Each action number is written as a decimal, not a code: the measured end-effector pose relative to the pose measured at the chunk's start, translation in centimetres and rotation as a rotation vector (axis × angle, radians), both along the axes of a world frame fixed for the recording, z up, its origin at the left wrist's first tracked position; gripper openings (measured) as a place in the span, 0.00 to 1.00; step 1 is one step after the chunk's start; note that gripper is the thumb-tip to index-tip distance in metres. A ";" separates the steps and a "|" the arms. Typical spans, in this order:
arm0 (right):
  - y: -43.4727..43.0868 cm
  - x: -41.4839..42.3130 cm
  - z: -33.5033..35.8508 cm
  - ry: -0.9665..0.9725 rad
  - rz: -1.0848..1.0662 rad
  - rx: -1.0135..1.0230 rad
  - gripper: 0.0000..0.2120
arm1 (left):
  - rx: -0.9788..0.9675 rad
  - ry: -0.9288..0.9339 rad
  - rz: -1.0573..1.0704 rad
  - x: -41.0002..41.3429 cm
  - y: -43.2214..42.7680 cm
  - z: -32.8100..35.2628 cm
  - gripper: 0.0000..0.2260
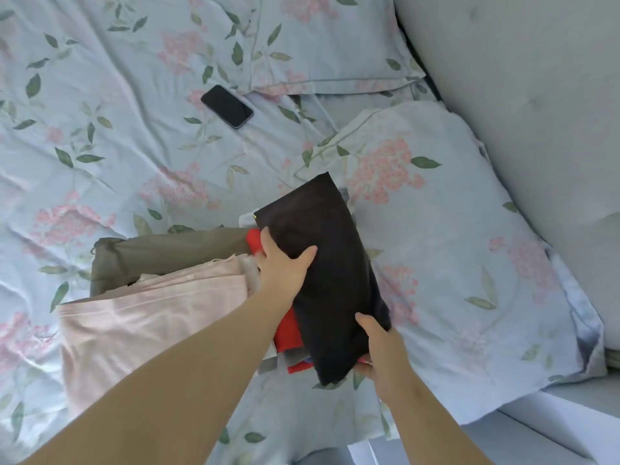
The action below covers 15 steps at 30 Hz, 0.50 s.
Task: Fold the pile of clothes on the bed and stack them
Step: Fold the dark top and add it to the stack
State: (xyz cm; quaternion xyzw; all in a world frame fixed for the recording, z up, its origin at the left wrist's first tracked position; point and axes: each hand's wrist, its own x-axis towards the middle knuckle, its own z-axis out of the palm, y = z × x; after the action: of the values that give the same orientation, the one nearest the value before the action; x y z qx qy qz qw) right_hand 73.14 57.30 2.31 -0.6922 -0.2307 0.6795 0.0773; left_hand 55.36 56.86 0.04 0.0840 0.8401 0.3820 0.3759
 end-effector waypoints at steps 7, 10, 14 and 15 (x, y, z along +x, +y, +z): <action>-1.4 -1.7 0.2 -0.069 0.372 -0.044 0.15 | 0.065 0.103 -0.006 -2.9 -2.1 1.0 0.28; -0.8 -2.7 -0.1 -0.503 0.453 0.408 0.22 | -0.033 0.264 -0.247 -2.4 -3.1 0.4 0.27; 0.7 -5.2 0.0 -0.412 0.640 0.773 0.26 | 0.001 0.316 -0.451 0.2 -3.9 -1.1 0.24; 1.1 -5.8 -0.2 -0.341 0.658 0.715 0.26 | 0.008 0.312 -0.408 0.3 -4.0 -1.3 0.23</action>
State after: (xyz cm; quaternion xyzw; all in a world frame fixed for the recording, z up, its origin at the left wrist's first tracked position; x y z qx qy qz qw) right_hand 67.39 58.44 2.08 -0.6143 -0.6635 0.4238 0.0526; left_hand 55.69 52.87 -1.22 0.3110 0.8523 0.2839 0.3104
